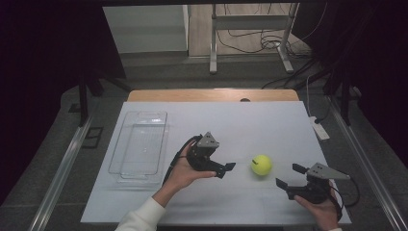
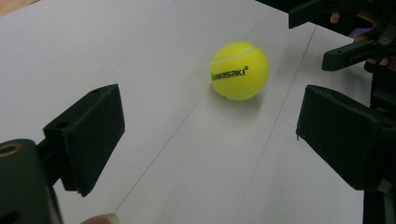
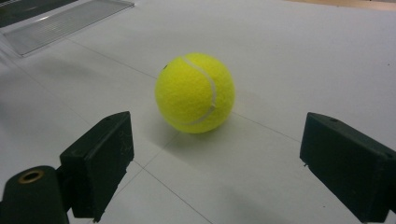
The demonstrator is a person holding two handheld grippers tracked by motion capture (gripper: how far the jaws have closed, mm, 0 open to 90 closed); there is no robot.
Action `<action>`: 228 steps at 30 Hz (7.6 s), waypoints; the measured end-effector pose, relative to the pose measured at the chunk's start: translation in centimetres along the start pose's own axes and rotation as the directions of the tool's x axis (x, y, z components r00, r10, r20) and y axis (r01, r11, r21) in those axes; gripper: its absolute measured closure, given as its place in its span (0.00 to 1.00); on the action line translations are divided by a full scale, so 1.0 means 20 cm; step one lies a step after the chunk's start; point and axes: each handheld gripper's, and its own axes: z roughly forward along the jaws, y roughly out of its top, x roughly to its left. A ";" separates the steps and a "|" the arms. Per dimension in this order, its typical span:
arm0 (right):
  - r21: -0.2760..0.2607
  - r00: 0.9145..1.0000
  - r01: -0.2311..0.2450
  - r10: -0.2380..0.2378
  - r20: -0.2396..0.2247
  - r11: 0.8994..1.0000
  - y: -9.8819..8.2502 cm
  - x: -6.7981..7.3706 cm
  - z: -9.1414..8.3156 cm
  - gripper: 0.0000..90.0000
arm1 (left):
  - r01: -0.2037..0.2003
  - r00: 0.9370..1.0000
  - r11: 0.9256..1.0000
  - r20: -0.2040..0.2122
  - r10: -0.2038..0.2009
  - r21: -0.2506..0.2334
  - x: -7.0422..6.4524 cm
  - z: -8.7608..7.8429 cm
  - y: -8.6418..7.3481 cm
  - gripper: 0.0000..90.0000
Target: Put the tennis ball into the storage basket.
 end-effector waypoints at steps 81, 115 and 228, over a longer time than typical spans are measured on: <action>0.017 1.000 0.004 -0.004 -0.009 1.000 -0.01 0.00 0.01 0.10 | -0.030 0.994 0.994 0.107 0.019 0.101 -0.05 0.37 0.21 0.09; 0.025 1.000 0.003 -0.003 -0.014 1.000 -0.01 0.00 0.01 0.10 | -0.046 0.992 0.984 0.127 0.025 0.171 -0.06 0.57 0.26 0.09; 0.031 1.000 0.007 -0.006 -0.005 1.000 -0.01 0.00 0.02 0.10 | -0.052 0.994 0.998 0.099 0.047 0.046 -0.04 0.31 0.21 0.30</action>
